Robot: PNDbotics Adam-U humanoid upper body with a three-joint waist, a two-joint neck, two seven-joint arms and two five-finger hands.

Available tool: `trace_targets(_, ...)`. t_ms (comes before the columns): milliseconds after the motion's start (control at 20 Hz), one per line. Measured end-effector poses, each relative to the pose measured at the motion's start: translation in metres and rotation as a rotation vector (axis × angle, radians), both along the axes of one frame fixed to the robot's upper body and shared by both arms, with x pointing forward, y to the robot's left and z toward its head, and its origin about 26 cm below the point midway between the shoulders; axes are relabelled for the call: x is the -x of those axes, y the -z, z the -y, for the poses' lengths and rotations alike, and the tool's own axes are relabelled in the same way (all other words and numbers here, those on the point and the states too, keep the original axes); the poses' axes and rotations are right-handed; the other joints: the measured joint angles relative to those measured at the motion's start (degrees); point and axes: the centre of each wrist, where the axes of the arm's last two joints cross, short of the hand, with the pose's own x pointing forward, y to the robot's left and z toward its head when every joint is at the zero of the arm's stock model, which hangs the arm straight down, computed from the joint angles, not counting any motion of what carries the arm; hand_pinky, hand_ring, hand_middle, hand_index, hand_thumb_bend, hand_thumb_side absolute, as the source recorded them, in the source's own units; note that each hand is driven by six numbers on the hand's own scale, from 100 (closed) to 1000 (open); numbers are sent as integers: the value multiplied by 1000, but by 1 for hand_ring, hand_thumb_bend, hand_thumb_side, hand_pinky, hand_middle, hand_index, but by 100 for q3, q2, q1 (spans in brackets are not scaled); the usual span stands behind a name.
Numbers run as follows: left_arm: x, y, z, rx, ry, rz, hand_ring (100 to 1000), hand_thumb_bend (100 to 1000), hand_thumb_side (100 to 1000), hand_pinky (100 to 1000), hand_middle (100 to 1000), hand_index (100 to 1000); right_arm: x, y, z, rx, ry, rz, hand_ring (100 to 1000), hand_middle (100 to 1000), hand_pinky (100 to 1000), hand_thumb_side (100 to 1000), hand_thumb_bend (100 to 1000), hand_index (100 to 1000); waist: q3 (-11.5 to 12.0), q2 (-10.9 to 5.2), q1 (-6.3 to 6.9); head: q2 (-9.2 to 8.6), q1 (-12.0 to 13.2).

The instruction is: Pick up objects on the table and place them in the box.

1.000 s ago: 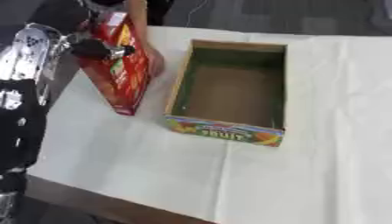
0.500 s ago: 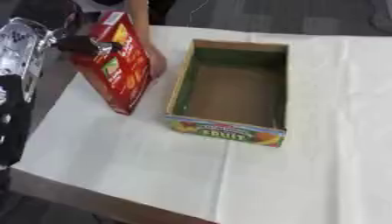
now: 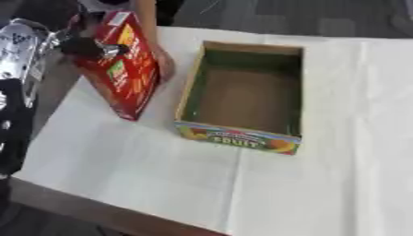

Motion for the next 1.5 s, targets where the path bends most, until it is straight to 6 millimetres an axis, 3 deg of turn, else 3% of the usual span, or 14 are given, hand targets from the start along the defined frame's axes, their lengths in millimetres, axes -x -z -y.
trace_targets(1100,-1,0,10,15,80,-12,354,625,1000,100,402,564,-6,-2,3,11,-7,-19,598,660,472,1000,100,748,-114,54,178,0,-10)
trace_targets(1350,-2,0,11,4,82,-32,353,590,1000,100,403,567,-6,-2,3,12,-8,-29,599,661,472,1000,100,748,-127,55,182,0,-10)
trace_targets(1500,-2,1,10,1,78,-41,353,616,1000,100,400,563,-6,-2,3,12,-8,-34,600,661,473,1000,100,748,-130,57,182,0,-10)
